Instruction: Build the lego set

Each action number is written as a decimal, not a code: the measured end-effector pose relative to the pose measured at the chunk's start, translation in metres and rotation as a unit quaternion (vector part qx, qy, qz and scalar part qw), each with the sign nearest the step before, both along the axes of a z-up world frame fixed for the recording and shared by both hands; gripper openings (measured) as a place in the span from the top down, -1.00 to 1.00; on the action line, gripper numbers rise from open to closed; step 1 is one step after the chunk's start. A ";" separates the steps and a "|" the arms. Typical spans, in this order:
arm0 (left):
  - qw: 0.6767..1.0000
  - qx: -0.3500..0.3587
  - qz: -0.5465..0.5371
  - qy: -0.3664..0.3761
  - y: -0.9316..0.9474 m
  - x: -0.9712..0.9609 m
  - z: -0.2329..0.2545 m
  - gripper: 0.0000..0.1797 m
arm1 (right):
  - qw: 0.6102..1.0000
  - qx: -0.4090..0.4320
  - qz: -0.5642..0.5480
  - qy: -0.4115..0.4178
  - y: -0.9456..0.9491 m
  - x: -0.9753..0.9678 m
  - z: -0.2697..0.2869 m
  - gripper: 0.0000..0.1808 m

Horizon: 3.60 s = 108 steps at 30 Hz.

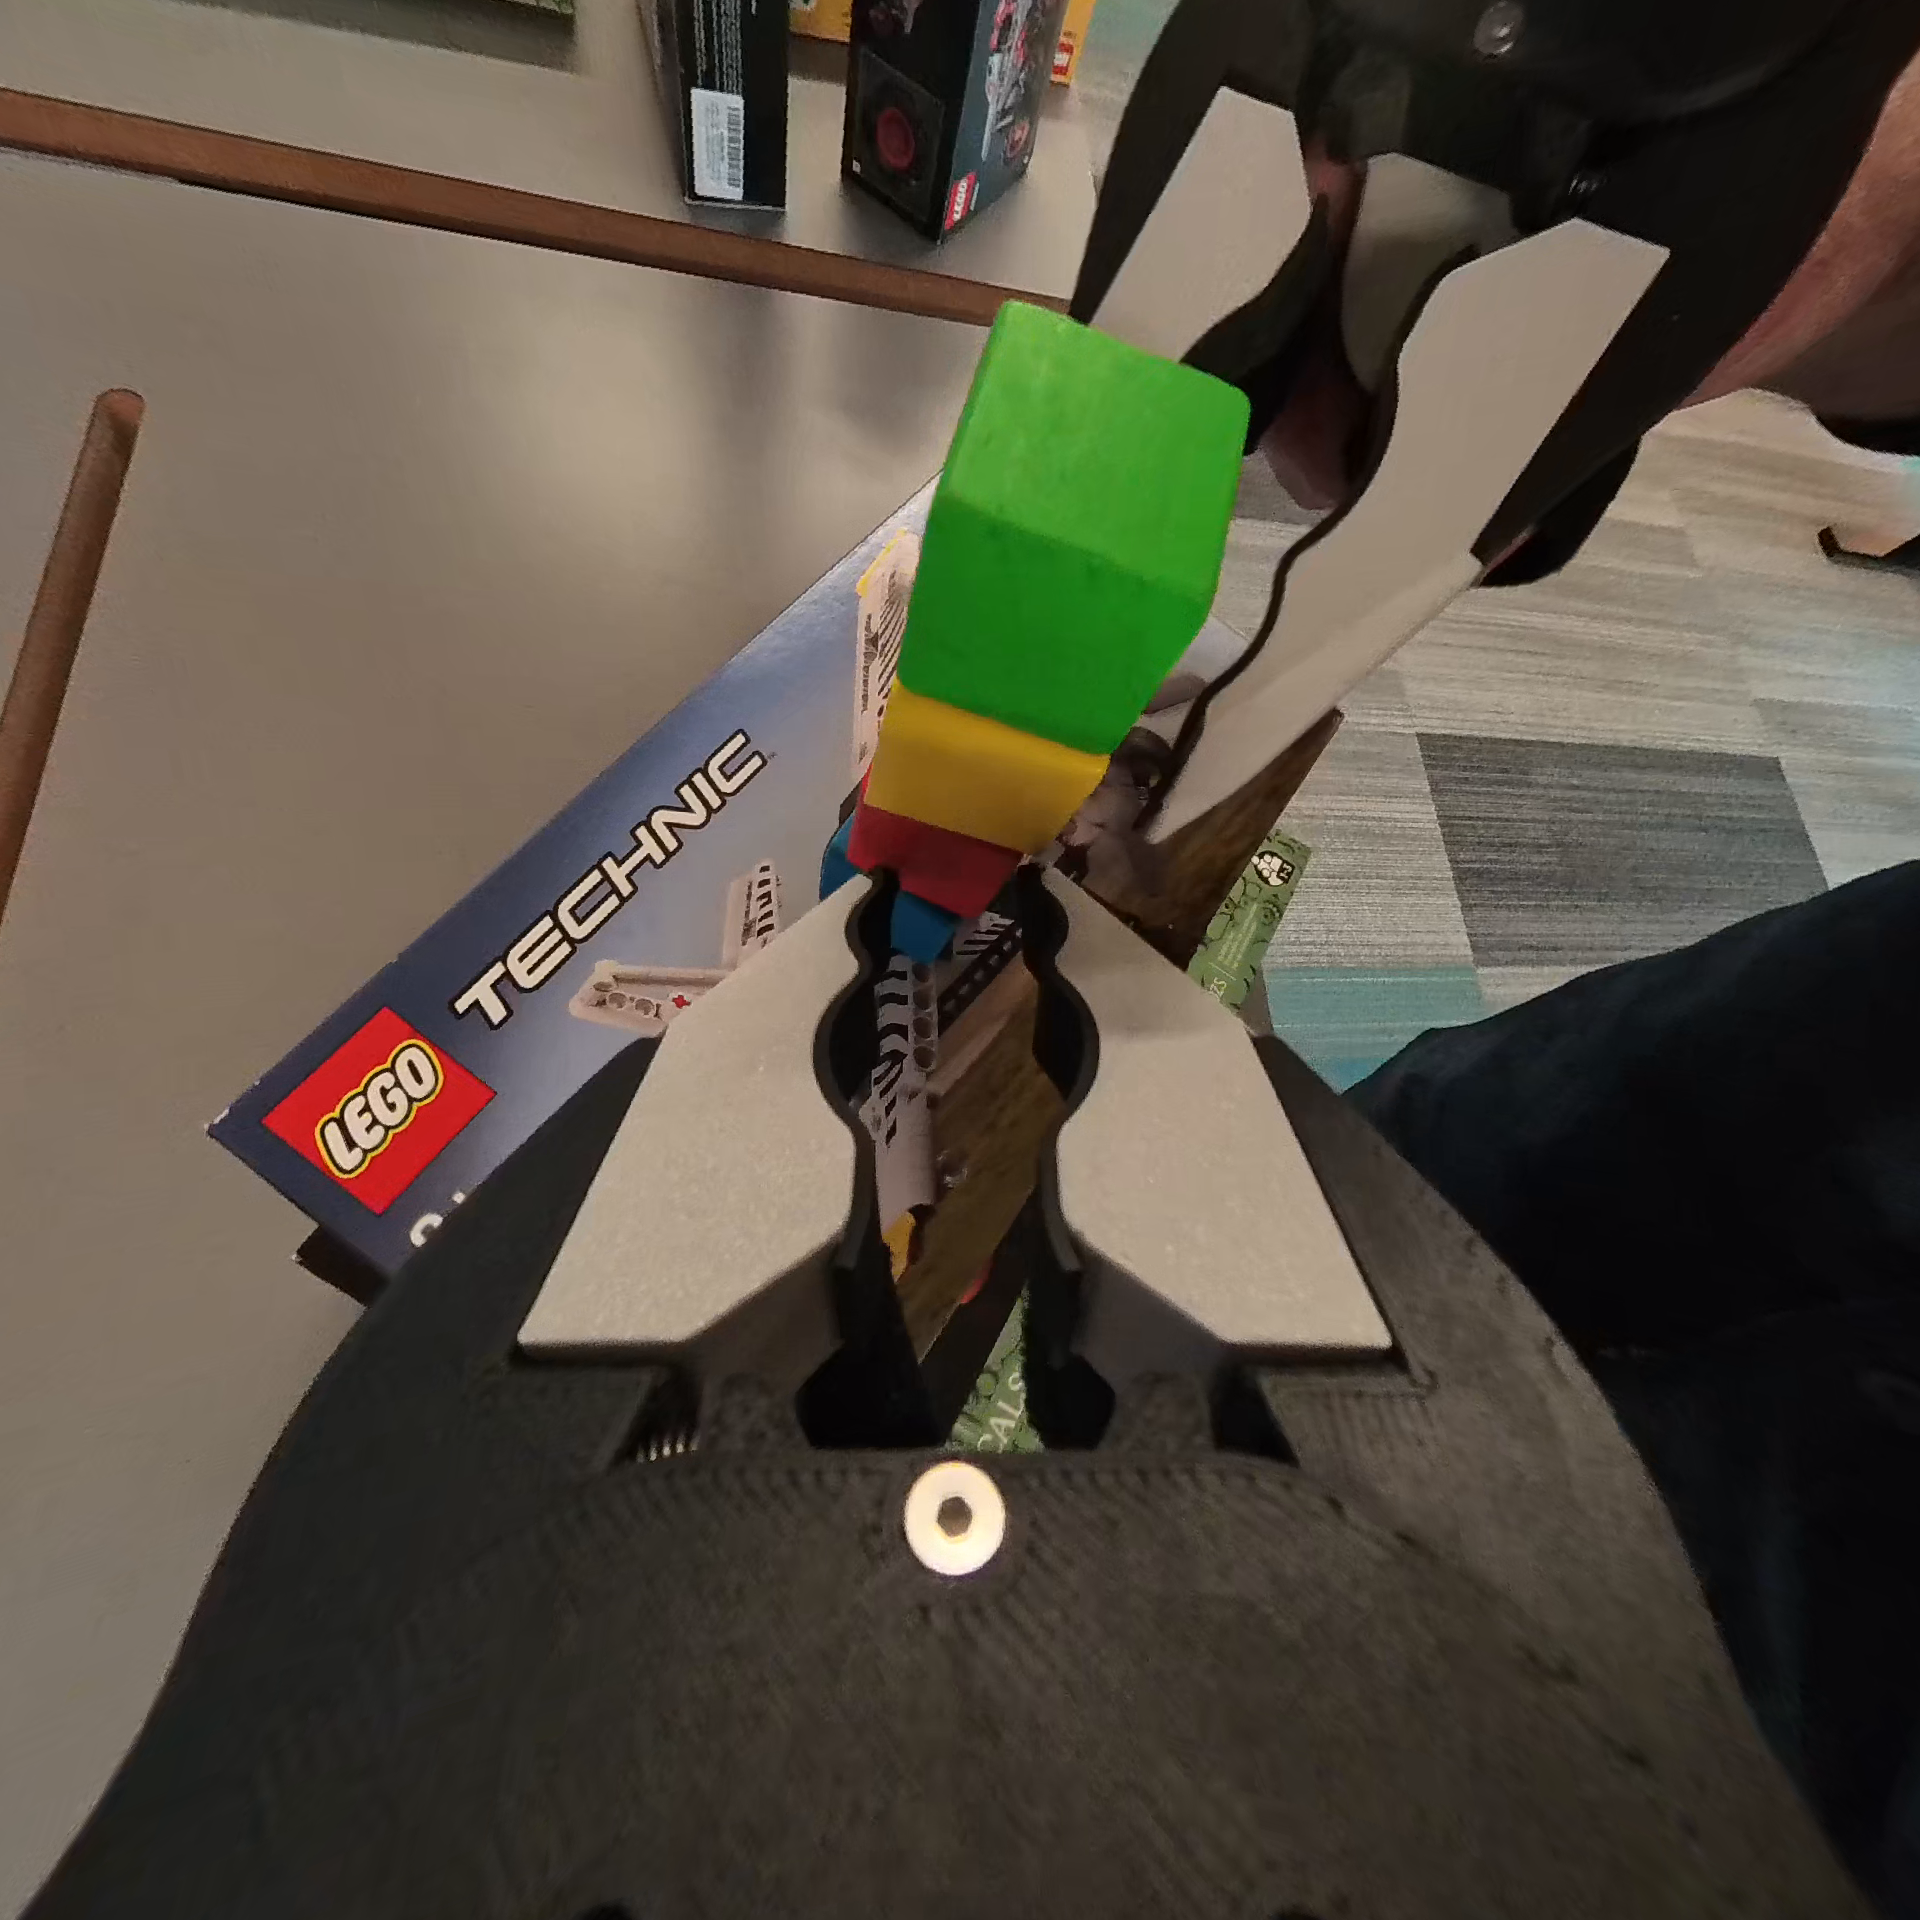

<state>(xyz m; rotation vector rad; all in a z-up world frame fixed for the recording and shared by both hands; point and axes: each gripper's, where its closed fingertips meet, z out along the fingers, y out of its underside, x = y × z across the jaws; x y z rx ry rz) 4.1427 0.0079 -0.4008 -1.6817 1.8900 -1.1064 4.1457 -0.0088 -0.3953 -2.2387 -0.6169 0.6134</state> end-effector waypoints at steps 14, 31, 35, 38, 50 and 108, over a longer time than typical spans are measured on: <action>1.000 -0.009 -0.014 -0.003 0.001 0.000 0.001 0.74 | 1.000 0.000 -0.002 0.015 0.001 0.002 0.004 0.65; 0.999 0.006 0.051 -0.003 0.002 0.004 -0.010 0.71 | 0.999 -0.019 0.027 0.018 0.015 0.007 -0.016 0.62; 0.998 0.012 0.057 -0.003 0.003 0.005 -0.010 0.72 | 0.999 -0.018 0.031 0.017 0.015 0.008 -0.016 0.65; 0.998 0.011 0.061 -0.005 0.002 0.006 -0.010 0.72 | 0.999 -0.018 0.032 0.017 0.016 0.009 -0.016 0.68; 0.997 0.019 0.063 -0.027 0.001 0.003 0.015 0.66 | 0.999 0.013 0.040 0.018 0.014 0.013 0.007 0.52; 0.996 0.029 0.087 -0.020 0.008 -0.023 0.027 0.62 | 1.000 0.028 0.003 0.006 -0.005 0.026 0.024 0.44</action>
